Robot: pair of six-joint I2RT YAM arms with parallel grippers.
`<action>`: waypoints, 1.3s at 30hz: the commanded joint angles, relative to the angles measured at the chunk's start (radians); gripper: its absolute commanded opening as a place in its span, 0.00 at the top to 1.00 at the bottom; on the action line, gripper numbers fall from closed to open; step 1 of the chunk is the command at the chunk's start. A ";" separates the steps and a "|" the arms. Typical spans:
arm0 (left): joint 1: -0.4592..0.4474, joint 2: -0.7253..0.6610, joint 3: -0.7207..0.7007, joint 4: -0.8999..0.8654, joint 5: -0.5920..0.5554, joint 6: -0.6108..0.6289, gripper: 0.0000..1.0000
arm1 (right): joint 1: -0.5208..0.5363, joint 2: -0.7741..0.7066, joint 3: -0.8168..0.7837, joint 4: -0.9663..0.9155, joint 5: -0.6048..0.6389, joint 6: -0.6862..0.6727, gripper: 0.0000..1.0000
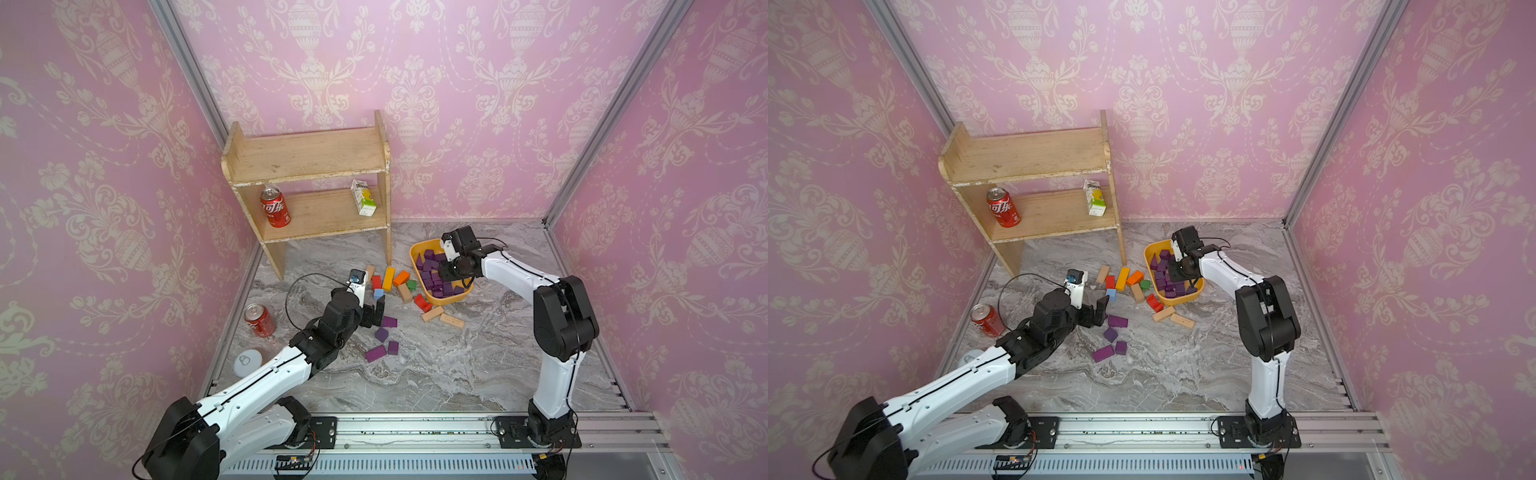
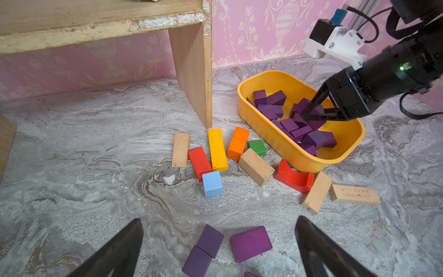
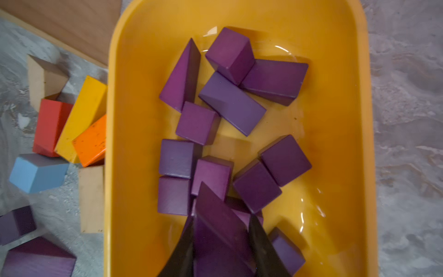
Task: Pick purple bricks into the storage bin
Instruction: Place the building block in the storage box, then pick up the building block from the center of the board.
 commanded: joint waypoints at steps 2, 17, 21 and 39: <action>0.011 0.038 0.047 0.001 0.033 0.028 0.01 | -0.018 0.011 0.035 -0.051 0.073 -0.022 0.73; 0.013 0.157 0.134 -0.005 0.102 0.053 0.01 | -0.027 -0.140 -0.060 -0.054 0.140 -0.044 0.42; 0.013 0.163 0.183 -0.046 0.117 0.052 0.01 | -0.024 -0.268 -0.137 -0.050 0.117 -0.049 0.41; 0.008 0.219 0.191 -0.062 0.267 -0.099 0.01 | 0.148 -0.722 -0.593 0.072 0.012 0.044 0.37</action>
